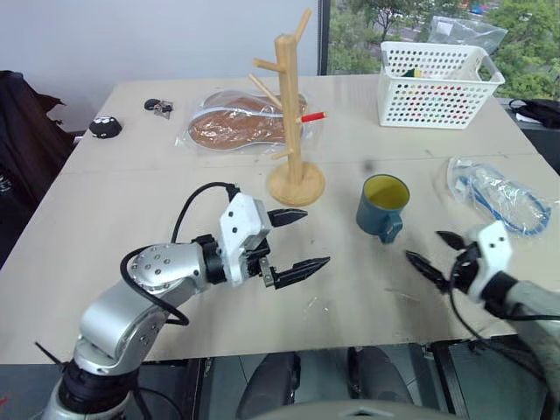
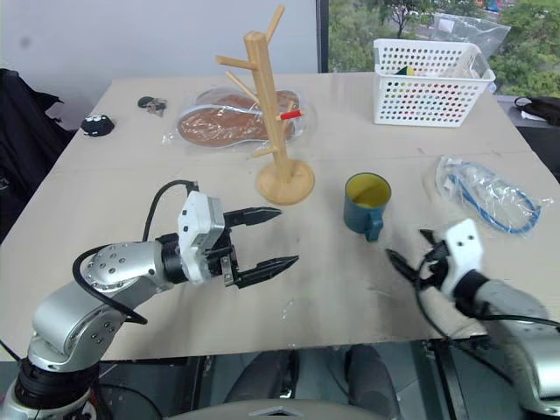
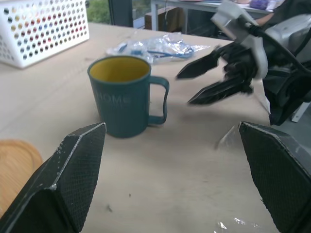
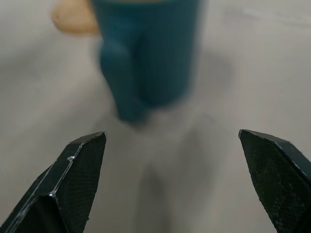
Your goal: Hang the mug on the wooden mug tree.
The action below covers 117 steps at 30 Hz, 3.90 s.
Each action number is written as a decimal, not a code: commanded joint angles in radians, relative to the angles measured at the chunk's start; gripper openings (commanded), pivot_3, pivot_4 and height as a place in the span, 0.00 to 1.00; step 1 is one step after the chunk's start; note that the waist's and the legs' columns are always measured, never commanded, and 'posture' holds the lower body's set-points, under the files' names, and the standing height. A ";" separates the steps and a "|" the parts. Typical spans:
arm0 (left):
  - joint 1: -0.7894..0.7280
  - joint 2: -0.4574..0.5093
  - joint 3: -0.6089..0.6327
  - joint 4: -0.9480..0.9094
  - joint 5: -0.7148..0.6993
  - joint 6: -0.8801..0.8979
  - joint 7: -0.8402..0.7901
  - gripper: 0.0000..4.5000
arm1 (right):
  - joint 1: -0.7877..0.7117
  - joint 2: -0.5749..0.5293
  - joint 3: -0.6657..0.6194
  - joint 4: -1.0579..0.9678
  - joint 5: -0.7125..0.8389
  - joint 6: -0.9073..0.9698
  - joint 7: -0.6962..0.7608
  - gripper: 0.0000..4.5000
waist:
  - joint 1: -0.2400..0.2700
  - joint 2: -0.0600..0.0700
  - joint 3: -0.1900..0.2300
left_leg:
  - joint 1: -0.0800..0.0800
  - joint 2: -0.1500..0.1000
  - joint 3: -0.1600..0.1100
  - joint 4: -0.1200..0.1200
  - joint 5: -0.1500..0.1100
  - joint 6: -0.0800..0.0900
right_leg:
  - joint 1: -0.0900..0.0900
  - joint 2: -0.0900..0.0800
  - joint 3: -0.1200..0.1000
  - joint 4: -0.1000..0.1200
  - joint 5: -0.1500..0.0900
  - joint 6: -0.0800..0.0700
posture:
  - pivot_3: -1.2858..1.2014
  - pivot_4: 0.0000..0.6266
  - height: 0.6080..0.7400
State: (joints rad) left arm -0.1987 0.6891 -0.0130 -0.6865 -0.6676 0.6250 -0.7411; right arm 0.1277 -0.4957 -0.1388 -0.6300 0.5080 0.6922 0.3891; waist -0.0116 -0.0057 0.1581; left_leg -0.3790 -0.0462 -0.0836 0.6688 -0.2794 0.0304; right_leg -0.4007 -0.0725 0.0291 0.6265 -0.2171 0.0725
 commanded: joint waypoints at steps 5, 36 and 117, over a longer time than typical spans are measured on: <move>-0.046 -0.002 -0.009 -0.008 -0.014 0.007 -0.021 1.00 | -0.097 0.122 0.101 -0.003 -0.141 0.046 -0.220 0.98 | 0.002 -0.001 0.000 | -0.003 -0.001 -0.001 -0.001 0.003 -0.005 | -0.003 0.000 -0.001 0.000 0.002 0.003 | 0.52 0.24 1.00; -0.029 -0.001 -0.006 -0.012 0.007 -0.002 -0.013 1.00 | -0.169 0.188 0.073 0.184 -0.264 -0.098 -0.211 0.01 | -0.002 -0.001 0.000 | -0.005 -0.001 -0.001 -0.004 0.003 -0.006 | -0.007 0.000 0.000 0.001 0.002 0.003 | 0.52 0.24 1.00; 0.113 -0.428 0.014 -0.076 0.224 -0.360 0.461 1.00 | -1.706 0.053 0.306 1.819 -0.682 -1.129 0.649 0.99 | -0.004 0.000 0.002 | -0.008 -0.002 0.002 -0.007 0.004 -0.007 | -0.013 -0.001 0.003 0.001 0.003 0.002 | 0.52 0.24 1.00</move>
State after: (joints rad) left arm -0.0770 0.2622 -0.0045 -0.7197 -0.4451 0.2834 -0.2799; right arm -1.5337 -0.4117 0.2195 1.2006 -0.2225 -0.4716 1.0387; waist -0.0160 -0.0060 0.1604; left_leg -0.3870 -0.0478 -0.0817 0.6621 -0.2757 0.0233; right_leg -0.4141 -0.0736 0.0316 0.6270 -0.2145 0.0750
